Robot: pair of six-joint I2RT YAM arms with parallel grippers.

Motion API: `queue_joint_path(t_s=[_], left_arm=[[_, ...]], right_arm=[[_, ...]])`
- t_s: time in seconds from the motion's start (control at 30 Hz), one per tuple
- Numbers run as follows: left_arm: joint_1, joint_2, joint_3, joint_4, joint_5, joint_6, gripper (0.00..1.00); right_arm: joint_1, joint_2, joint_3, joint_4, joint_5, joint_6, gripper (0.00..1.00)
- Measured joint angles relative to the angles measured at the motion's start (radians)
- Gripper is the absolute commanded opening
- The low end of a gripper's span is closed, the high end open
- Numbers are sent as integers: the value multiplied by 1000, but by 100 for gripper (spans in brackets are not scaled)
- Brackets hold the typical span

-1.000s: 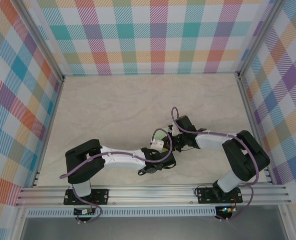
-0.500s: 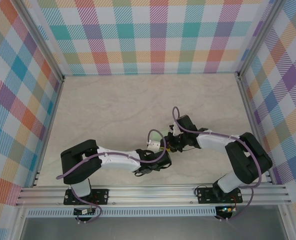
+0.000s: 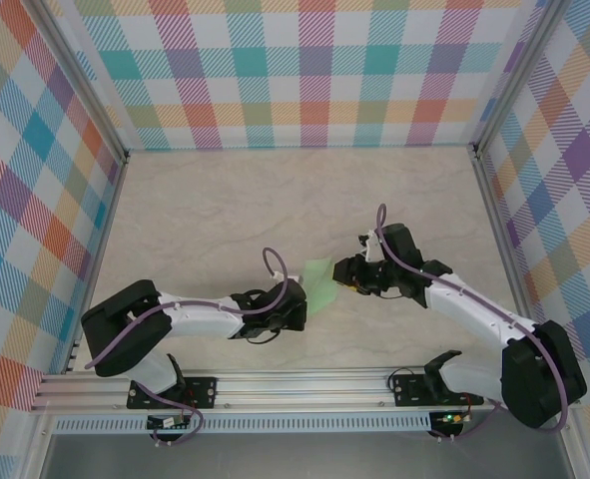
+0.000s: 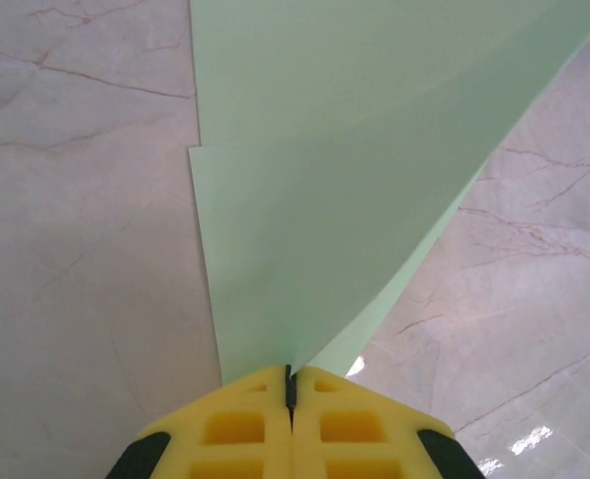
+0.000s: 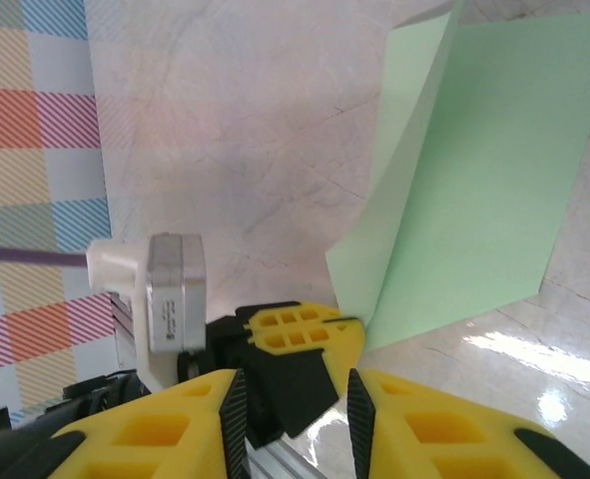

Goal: Fold a paper plane with a square sheet of paper (pick it up from the middle)
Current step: Fourth fold the wing at the center of the table.

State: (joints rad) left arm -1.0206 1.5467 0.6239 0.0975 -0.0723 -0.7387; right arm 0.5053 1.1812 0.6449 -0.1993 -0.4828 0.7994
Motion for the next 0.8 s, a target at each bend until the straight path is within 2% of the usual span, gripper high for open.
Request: queue_joint_path(t_s=[0.1, 0.37, 0.8], left_arm=[[39, 0, -33, 63, 65, 0, 0], [109, 1, -84, 201, 210, -6, 0], [192, 39, -130, 324, 348, -28, 0]], right_arm=[[0, 16, -31, 22, -18, 8, 22], [39, 143, -34, 91, -46, 20, 16], [90, 326, 42, 210, -76, 57, 11]])
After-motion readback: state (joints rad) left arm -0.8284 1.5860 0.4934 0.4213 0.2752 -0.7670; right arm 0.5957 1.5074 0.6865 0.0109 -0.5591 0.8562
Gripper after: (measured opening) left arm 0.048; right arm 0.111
